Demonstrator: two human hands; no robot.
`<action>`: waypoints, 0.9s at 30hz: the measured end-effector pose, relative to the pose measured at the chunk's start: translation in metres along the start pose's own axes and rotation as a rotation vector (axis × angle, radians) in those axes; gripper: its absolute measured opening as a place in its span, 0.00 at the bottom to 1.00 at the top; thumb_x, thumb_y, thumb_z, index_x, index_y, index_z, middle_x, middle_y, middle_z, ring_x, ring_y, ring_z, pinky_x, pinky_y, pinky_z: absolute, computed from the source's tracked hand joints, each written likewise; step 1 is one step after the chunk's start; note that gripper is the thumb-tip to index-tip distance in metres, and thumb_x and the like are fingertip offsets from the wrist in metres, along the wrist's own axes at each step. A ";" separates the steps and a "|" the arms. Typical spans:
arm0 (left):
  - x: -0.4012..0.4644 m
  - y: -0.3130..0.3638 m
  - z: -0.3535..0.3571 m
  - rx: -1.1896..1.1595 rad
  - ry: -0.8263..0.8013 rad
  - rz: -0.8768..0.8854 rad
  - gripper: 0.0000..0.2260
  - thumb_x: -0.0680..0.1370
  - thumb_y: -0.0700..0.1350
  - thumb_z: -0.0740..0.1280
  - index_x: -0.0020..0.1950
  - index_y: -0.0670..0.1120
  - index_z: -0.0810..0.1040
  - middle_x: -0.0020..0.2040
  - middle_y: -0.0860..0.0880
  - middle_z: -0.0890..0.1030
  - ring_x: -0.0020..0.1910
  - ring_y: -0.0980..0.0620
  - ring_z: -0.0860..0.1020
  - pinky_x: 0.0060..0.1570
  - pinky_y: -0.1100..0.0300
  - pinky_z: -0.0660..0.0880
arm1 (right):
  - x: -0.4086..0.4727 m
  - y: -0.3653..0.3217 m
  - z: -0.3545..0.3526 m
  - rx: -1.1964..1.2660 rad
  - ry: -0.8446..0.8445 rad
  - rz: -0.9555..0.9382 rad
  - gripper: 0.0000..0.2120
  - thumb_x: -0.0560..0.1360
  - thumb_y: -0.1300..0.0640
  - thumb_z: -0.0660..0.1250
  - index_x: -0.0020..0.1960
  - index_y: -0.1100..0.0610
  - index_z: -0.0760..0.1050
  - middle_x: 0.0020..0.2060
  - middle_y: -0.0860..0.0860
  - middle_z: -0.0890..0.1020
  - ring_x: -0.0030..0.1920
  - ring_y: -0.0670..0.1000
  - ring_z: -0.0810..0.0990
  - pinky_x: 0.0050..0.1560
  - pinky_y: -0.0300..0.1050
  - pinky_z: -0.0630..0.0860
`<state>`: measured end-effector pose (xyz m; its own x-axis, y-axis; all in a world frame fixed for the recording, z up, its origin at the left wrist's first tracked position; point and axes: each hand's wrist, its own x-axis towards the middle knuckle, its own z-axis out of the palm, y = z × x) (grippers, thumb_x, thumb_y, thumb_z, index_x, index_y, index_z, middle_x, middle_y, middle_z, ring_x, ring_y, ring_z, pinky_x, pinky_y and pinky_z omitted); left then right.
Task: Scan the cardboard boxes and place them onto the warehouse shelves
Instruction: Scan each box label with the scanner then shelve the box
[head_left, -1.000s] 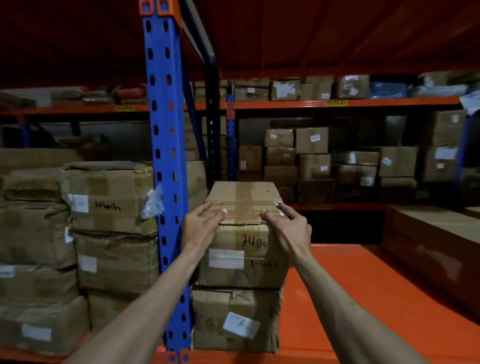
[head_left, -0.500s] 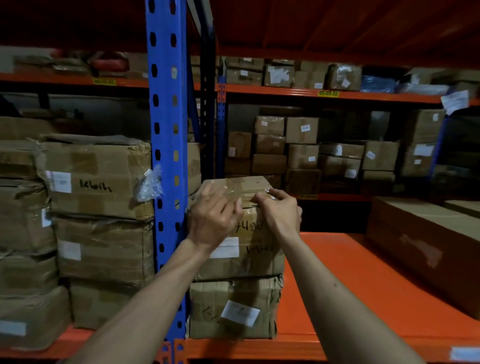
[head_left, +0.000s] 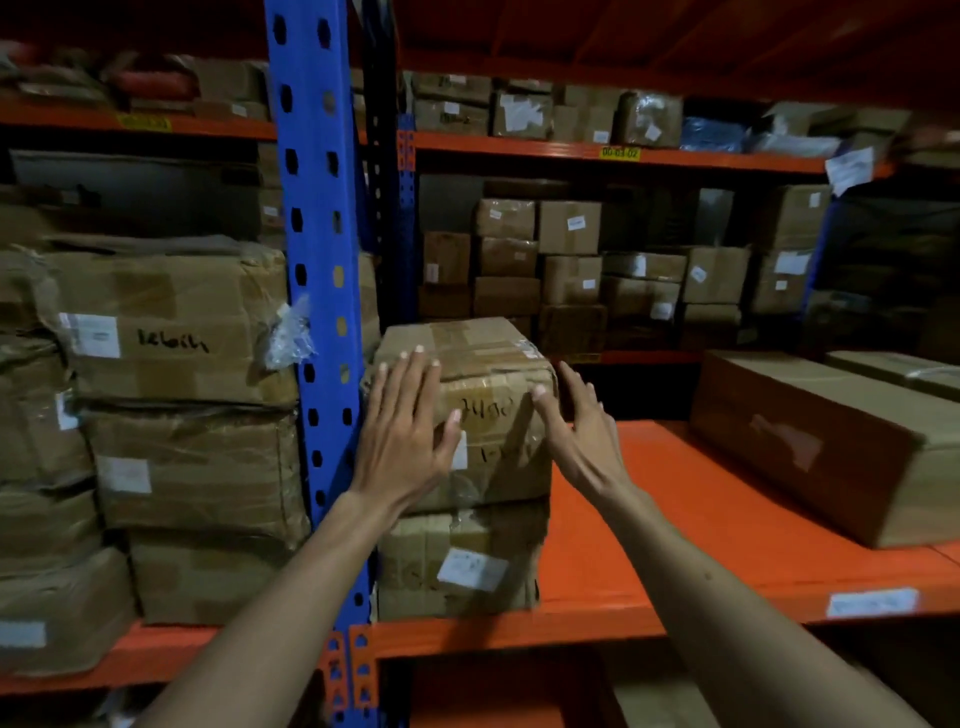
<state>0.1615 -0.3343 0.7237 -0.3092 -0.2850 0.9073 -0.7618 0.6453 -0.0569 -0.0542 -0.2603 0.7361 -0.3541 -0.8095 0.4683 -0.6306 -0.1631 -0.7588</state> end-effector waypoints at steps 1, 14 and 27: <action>-0.008 0.006 -0.001 -0.006 0.015 -0.010 0.29 0.81 0.52 0.60 0.76 0.36 0.63 0.77 0.36 0.61 0.78 0.39 0.58 0.75 0.40 0.56 | -0.007 0.010 -0.005 -0.071 -0.010 -0.015 0.37 0.79 0.28 0.56 0.83 0.43 0.56 0.83 0.48 0.56 0.84 0.55 0.49 0.81 0.61 0.51; -0.227 0.240 0.015 -0.423 -0.636 -0.513 0.34 0.71 0.64 0.61 0.64 0.38 0.76 0.61 0.40 0.77 0.62 0.40 0.75 0.64 0.52 0.70 | -0.185 0.187 -0.139 -0.488 -0.332 0.181 0.31 0.78 0.37 0.64 0.72 0.57 0.74 0.63 0.63 0.82 0.64 0.65 0.80 0.62 0.56 0.77; -0.414 0.478 0.085 -0.513 -1.332 -0.497 0.40 0.72 0.68 0.58 0.75 0.42 0.65 0.74 0.44 0.68 0.73 0.45 0.66 0.72 0.58 0.61 | -0.370 0.402 -0.223 -0.436 -0.589 0.660 0.32 0.80 0.37 0.64 0.77 0.55 0.67 0.57 0.58 0.83 0.62 0.59 0.79 0.59 0.51 0.76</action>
<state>-0.1231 0.0316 0.2849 -0.5768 -0.7760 -0.2553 -0.7523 0.3828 0.5361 -0.3308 0.1000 0.3587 -0.4005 -0.8342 -0.3790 -0.6718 0.5486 -0.4977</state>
